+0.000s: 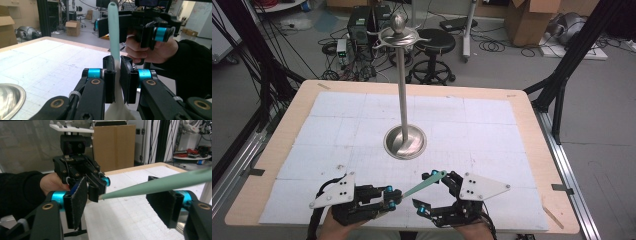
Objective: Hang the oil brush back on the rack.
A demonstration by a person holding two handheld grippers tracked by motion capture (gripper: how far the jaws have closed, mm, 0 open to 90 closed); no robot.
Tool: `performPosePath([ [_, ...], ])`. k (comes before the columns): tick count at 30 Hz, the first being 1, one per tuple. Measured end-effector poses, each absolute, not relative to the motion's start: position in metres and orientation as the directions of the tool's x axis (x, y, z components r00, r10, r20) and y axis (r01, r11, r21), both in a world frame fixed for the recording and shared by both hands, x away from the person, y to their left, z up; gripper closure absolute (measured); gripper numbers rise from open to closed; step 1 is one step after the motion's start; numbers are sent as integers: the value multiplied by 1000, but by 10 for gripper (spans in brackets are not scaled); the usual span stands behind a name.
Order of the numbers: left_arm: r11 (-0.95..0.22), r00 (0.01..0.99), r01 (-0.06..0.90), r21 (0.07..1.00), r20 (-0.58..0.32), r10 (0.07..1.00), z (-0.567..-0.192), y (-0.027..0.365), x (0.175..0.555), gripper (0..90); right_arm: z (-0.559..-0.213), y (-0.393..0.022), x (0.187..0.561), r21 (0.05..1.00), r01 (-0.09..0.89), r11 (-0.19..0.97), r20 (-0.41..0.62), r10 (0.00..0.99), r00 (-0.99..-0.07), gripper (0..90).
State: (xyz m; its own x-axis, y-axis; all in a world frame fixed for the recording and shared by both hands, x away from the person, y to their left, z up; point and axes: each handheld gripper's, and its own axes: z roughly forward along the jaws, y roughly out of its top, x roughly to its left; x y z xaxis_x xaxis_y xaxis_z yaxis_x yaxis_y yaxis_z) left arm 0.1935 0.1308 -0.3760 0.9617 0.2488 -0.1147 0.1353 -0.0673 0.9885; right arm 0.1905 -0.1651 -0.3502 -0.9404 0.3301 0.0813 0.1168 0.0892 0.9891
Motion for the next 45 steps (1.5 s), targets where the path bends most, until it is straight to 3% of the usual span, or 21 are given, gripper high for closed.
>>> performPosePath([
  [12,-109,963,142,984,-111,246,-379,122,191,820,-348,-166,190,988,142,53,120,302,-946,516],
  [24,-138,968,131,982,-96,233,-383,113,187,831,-342,-164,184,986,163,44,142,305,-942,809],
  [32,-130,970,139,982,-108,220,-382,113,186,828,-339,-163,184,980,196,31,179,290,-940,823],
  [34,-119,967,167,979,-140,211,-382,114,188,783,-339,-163,183,981,191,35,173,292,-941,823],
  [37,-119,963,200,973,-173,204,-381,116,191,604,-339,-165,183,980,193,44,172,300,-938,823],
  [41,-134,966,222,966,-199,164,-381,119,195,486,-339,-167,185,979,195,56,172,284,-943,824],
  [45,-137,971,227,964,-214,108,-381,119,196,472,-338,-167,188,978,200,55,186,195,-963,823],
])
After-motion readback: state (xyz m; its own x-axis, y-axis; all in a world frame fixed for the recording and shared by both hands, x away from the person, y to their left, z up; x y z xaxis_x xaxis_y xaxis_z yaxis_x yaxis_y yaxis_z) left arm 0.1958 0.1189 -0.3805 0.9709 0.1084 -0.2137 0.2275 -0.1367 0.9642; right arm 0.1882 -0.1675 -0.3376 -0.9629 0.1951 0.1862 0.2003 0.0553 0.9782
